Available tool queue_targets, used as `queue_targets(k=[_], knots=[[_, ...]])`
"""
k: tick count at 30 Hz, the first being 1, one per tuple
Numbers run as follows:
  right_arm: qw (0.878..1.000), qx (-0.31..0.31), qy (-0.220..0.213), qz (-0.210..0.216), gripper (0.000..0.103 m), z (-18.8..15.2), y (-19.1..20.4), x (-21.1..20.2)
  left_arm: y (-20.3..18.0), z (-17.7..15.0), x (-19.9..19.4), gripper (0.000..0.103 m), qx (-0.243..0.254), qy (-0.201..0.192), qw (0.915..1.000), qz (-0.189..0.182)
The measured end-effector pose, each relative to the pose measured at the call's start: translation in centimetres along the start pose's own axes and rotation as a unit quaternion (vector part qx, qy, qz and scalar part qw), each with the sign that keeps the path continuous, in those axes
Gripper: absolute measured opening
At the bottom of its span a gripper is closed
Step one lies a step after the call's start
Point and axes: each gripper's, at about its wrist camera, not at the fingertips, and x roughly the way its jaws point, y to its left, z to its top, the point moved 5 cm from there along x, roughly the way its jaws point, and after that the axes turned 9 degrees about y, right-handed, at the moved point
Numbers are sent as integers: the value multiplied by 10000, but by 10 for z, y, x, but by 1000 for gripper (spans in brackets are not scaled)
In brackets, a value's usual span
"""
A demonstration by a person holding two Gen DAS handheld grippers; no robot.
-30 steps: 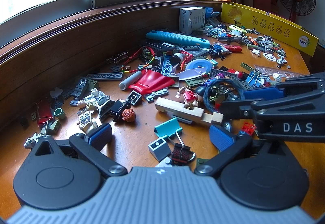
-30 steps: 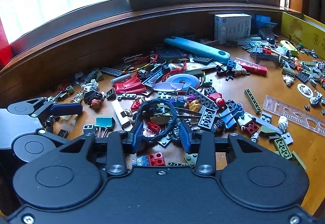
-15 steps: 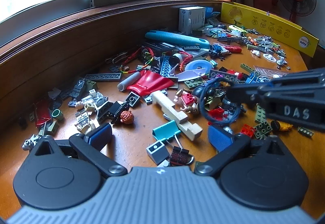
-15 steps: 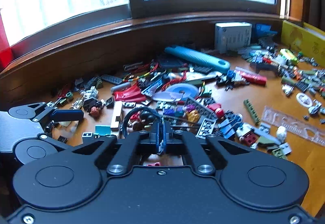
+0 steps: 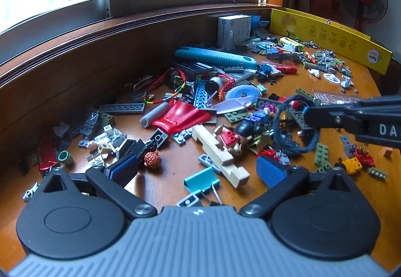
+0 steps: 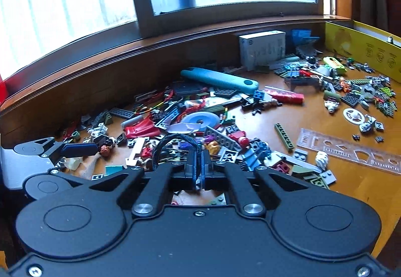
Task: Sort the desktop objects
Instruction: 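Lift the black cable with the right tool while the left tool moves toward the beige wooden stick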
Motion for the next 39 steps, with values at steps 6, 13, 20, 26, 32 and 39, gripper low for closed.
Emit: queue_targets(k=[6,13,20,26,32,39], knots=[[9999,74,-36,-73,3,0,-5,-1,-8,6,5,102,154,-8,9999,-58],[9997,194,-67,-116,3,1,-11,-2,-19,5,3,102,232,-73,9992,-326],[9996,254,-87,-90,3,0,-14,-3,-20,6,9,102,232,69,9994,-263],[9996,247,-80,-60,4,1,-14,-2,-9,3,4,90,131,56,9995,-269],[9997,227,-71,-16,4,1,-11,-1,-3,3,-3,67,57,56,9993,-365],[9996,253,-104,-27,4,3,-12,-1,4,2,-9,40,-10,96,9993,-375]])
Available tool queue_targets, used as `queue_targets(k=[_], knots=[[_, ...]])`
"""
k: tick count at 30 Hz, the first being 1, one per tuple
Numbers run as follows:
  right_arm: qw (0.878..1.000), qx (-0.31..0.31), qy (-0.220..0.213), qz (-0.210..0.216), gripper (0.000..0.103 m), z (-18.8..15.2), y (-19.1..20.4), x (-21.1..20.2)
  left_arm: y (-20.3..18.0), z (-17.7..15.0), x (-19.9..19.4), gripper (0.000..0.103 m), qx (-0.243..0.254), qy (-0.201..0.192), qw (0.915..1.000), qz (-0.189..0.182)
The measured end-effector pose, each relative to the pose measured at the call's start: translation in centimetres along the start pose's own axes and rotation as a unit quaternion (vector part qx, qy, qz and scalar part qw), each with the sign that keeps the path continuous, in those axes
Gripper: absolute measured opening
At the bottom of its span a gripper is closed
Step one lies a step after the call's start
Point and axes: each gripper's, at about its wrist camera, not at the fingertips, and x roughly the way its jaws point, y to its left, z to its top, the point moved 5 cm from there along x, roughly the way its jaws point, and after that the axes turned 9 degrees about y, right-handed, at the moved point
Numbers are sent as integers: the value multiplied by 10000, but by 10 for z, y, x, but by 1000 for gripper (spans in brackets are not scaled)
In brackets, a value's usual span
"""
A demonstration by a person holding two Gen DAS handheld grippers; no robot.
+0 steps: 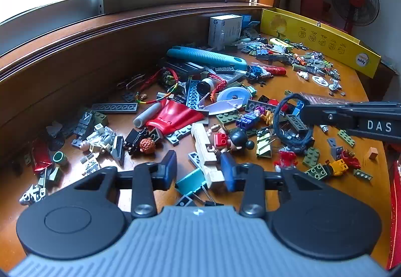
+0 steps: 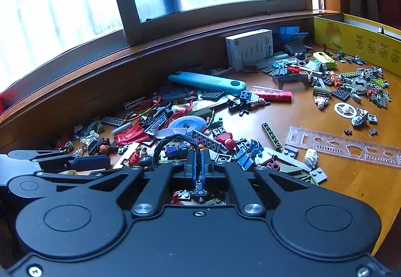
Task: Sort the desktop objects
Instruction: 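Lift the black cable with the right tool while the left tool moves toward the beige wooden stick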
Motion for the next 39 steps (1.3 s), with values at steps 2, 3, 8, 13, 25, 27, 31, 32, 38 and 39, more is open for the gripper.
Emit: queue_targets(k=[2,3,8,13,25,27,31,32,38,39], knots=[[10000,3,-19,-1,4,1,0,-1,1,-2,-2,39,-12,0,10000,30],[10000,4,-29,-1,4,1,0,-1,2,-3,-3,39,-5,-5,10000,71],[10000,8,-30,0,4,1,-1,-1,11,-7,-7,39,-32,-17,9995,328],[10000,5,-21,14,4,0,0,-1,22,-9,-9,39,-119,-31,9990,441],[10000,-76,8,25,3,0,5,1,27,-16,-19,39,-179,-197,9985,473],[10000,-73,25,51,4,-1,5,2,32,-16,-20,39,-257,-206,9982,499],[9999,-75,42,83,4,-2,6,4,39,-15,-21,48,-361,-214,9981,448],[9999,-75,47,87,4,-1,6,5,39,-14,-22,49,-363,-216,9984,370],[9998,-110,75,118,4,-1,8,7,21,-9,-14,52,-232,-162,9996,86],[9998,-122,68,117,4,-1,9,7,15,-8,-14,52,-182,-155,9997,-21]])
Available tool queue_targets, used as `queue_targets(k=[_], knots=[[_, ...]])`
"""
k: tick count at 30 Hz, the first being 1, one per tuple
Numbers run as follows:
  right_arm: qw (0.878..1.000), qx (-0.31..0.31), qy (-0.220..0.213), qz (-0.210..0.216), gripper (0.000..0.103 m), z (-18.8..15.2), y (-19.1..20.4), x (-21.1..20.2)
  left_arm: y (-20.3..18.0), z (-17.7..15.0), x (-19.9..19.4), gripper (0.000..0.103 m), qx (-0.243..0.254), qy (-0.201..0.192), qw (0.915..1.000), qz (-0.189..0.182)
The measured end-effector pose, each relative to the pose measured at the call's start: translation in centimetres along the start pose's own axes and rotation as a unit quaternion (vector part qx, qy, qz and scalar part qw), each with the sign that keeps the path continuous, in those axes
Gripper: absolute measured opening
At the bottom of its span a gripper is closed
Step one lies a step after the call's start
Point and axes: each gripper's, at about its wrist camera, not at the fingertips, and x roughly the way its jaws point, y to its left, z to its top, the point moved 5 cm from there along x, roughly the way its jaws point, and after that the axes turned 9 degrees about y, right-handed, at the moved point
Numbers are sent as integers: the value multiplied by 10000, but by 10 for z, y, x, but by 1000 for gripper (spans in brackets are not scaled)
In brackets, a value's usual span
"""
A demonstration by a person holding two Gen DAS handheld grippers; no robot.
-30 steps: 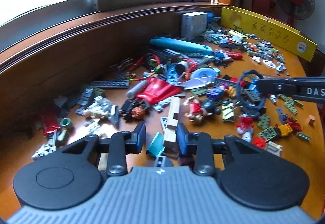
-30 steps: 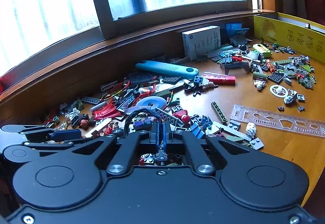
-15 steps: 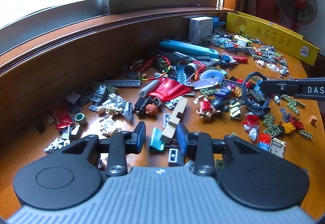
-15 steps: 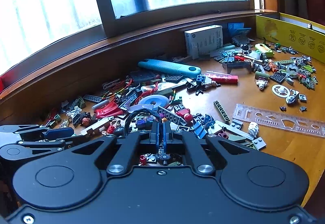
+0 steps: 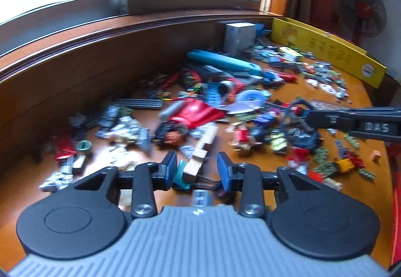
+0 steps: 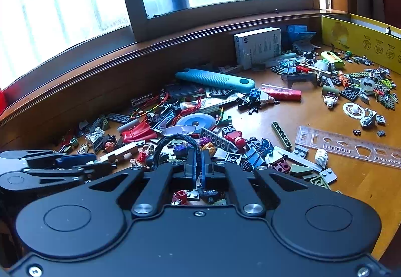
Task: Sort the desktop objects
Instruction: 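Lift the black cable with the right tool while the left tool moves toward the beige wooden stick, then close the left tool on the beige wooden stick and lift it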
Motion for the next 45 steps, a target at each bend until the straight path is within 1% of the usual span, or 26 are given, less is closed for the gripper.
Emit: queue_targets(k=[3,6,8,10,11,12,13,14,17,20,24,29,31,36,37,38,39,41,45], knots=[[10000,32,-15,-12,4,1,-2,0,-20,-2,-2,52,271,11,9991,-336],[10000,78,-20,-30,4,1,-4,-1,-40,-6,-2,53,566,82,9958,-718],[9999,94,-23,-36,4,1,-6,-1,-49,-9,-2,54,751,121,9934,-854],[9999,115,-28,-34,4,0,-7,-2,-53,-10,-2,55,897,106,9929,-776],[9999,123,-31,-33,4,0,-8,-3,-52,-9,-3,59,925,88,9931,-714],[9999,130,-31,-32,4,-1,-9,-3,-49,-7,-4,65,940,64,9934,-658],[9999,138,-26,-26,4,-1,-9,-3,-46,-5,-4,68,969,53,9934,-618],[9999,147,-22,-21,4,-1,-9,-4,-42,-3,-3,75,1025,64,9929,-595],[9999,163,-12,-14,4,-2,-10,-3,-33,2,-1,84,1292,59,9904,-490],[9998,175,-12,-20,4,-2,-11,-3,-30,6,5,87,1511,172,9870,-517],[9998,188,-15,-32,4,-2,-11,-3,-31,9,13,94,1606,221,9852,-564],[9998,194,6,-38,4,-2,-11,-2,-34,10,25,95,1650,347,9836,-635],[9998,192,11,-35,4,-2,-11,-1,-36,10,28,95,1686,318,9831,-636],[9998,206,4,-35,4,-2,-12,-2,-33,13,32,95,1543,313,9851,-692],[9998,211,2,-38,4,-2,-12,-2,-33,13,32,93,1540,318,9850,-710],[9998,214,0,-40,4,-2,-12,-2,-33,12,31,90,1561,304,9846,-727],[9998,215,-1,-39,4,-2,-12,-2,-33,12,30,82,1587,291,9841,-747],[9997,222,-9,-36,4,-2,-12,-3,-33,12,28,77,1608,277,9836,-769],[9998,210,-51,-29,4,-2,-12,-5,-33,12,25,77,1563,255,9848,-709]])
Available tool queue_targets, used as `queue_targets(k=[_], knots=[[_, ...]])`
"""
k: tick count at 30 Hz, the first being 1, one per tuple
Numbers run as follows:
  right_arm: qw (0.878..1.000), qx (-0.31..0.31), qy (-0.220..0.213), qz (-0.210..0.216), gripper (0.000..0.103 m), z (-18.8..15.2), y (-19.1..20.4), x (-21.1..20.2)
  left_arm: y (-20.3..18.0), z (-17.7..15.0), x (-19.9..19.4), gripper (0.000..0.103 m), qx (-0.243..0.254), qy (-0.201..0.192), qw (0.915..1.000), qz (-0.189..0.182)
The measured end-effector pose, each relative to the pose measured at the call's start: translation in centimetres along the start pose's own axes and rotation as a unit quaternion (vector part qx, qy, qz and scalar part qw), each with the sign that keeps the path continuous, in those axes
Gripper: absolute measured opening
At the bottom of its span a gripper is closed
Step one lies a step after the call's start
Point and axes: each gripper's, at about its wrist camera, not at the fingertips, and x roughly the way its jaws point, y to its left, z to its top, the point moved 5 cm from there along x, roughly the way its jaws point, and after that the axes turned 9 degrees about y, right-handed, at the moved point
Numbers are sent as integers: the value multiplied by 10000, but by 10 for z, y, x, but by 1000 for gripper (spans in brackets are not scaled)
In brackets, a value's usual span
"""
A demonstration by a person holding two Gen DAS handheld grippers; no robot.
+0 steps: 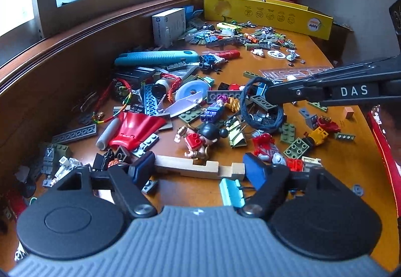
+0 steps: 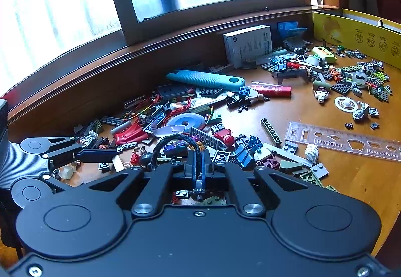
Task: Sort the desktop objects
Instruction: 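Close the left tool on the beige wooden stick and lift it, then carry the wooden stick in the left tool while the right tool carries the cable toward the yellow box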
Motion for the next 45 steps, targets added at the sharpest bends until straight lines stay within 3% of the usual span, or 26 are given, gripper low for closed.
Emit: queue_targets(k=[5,24,35,45], knots=[[10000,25,-60,11,4,0,0,-4,-1,1,-11,77,-189,-153,9997,38],[9993,24,-382,12,4,-6,-8,-46,-22,14,-45,77,-669,-318,9943,772],[9985,88,-538,69,4,-1,-49,-69,-53,40,-40,77,-729,-303,9910,1086],[9983,53,-568,157,4,18,-119,-84,-90,86,-16,77,-1010,-344,9869,1213]])
